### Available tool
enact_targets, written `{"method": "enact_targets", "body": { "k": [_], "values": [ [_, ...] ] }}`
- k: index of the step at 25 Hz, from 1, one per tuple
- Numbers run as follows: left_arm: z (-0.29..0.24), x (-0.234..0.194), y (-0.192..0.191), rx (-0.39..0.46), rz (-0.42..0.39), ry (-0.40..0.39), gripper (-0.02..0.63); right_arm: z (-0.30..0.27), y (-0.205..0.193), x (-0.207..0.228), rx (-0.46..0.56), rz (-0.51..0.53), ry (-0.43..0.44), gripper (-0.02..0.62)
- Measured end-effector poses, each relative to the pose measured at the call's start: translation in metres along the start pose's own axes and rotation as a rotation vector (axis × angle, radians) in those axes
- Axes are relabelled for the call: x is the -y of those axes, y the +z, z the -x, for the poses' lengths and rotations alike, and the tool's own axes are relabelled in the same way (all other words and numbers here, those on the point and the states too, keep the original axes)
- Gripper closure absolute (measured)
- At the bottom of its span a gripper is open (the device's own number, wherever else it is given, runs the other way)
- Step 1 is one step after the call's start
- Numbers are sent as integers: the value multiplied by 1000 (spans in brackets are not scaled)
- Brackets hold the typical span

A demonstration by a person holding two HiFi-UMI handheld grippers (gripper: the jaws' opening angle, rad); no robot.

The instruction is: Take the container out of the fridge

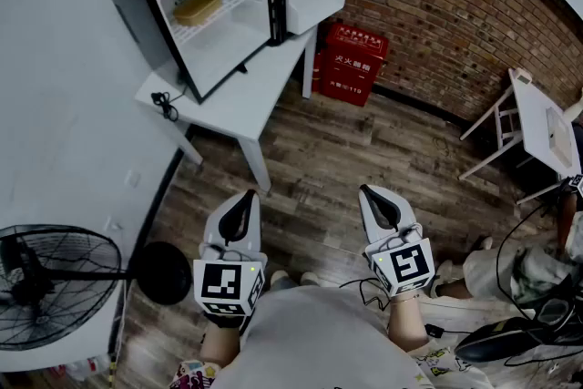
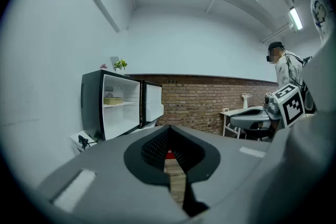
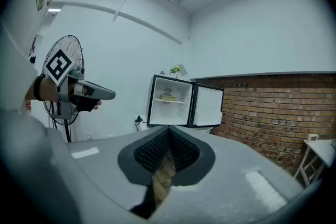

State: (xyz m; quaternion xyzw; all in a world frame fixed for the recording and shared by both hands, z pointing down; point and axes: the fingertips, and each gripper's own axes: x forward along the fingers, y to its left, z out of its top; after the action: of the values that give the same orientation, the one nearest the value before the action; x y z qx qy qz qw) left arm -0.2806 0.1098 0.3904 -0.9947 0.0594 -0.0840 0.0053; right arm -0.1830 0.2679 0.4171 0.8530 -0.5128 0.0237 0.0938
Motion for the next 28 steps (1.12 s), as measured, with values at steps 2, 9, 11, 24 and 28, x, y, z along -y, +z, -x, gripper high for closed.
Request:
{"method": "enact_targets", "body": {
  "k": [2, 9, 11, 24, 28],
  "values": [
    [0, 6, -2, 0, 1, 2, 594, 8, 0, 4, 16, -3, 2, 604],
    [0, 18, -10, -4, 26, 19, 570, 20, -5, 23, 38, -47, -1, 584],
    [-4, 18, -11, -8, 33, 29, 552, 19, -8, 25, 34, -61, 15, 551],
    [-82, -17, -8, -19, 32, 35, 482, -47, -12, 62, 30, -104, 46, 477],
    [-122, -41, -2, -12, 29, 25, 462, -87, -10, 78, 33, -126, 45, 474]
  ]
}}
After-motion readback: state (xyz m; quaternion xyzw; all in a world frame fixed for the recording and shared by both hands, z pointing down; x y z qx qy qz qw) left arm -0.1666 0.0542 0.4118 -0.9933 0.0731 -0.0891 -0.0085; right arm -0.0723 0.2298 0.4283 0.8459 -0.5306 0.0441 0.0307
